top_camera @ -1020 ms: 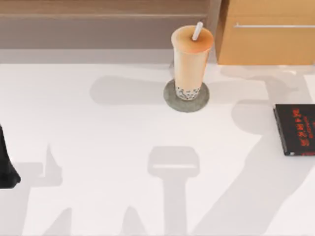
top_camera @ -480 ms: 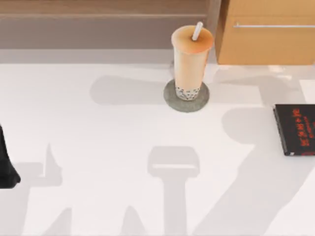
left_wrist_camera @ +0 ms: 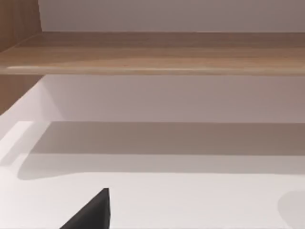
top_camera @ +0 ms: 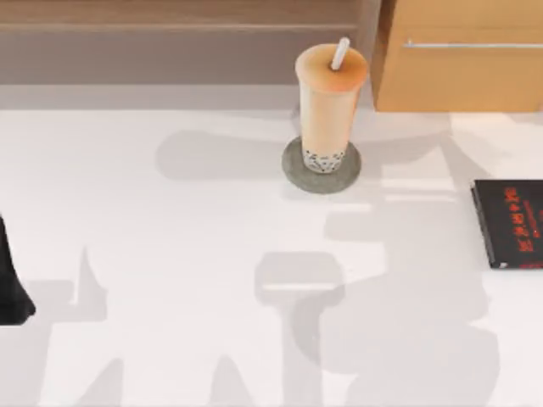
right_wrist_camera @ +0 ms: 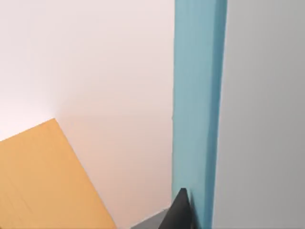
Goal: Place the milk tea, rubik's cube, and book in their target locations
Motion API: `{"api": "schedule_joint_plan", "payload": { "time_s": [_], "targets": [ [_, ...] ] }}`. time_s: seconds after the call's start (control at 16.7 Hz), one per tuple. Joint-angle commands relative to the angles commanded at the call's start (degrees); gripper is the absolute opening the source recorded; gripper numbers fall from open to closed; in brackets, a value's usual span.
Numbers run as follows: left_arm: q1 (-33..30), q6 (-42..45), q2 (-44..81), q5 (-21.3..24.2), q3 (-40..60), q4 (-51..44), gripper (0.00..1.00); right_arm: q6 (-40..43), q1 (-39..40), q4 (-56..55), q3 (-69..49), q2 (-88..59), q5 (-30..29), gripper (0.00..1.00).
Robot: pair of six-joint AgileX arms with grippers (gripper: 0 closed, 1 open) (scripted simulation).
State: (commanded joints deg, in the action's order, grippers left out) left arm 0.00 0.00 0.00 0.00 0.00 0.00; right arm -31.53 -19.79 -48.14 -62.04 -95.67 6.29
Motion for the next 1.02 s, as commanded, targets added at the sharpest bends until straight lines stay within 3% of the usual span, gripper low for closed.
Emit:
{"api": "schedule_joint_plan", "payload": {
  "time_s": [0.3, 0.54, 1.02],
  "targets": [
    [0.00, 0.00, 0.00, 0.00, 0.00, 0.00, 1.00, -22.56, 4.49, -5.70, 18.11, 8.89, -6.37, 0.00],
    [0.00, 0.00, 0.00, 0.00, 0.00, 0.00, 1.00, -38.60, 9.51, -5.54, 31.69, 10.83, -8.11, 0.00],
    [0.00, 0.00, 0.00, 0.00, 0.00, 0.00, 1.00, -58.10, 17.73, 0.35, 48.66, 6.31, -6.92, 0.00]
  ]
}}
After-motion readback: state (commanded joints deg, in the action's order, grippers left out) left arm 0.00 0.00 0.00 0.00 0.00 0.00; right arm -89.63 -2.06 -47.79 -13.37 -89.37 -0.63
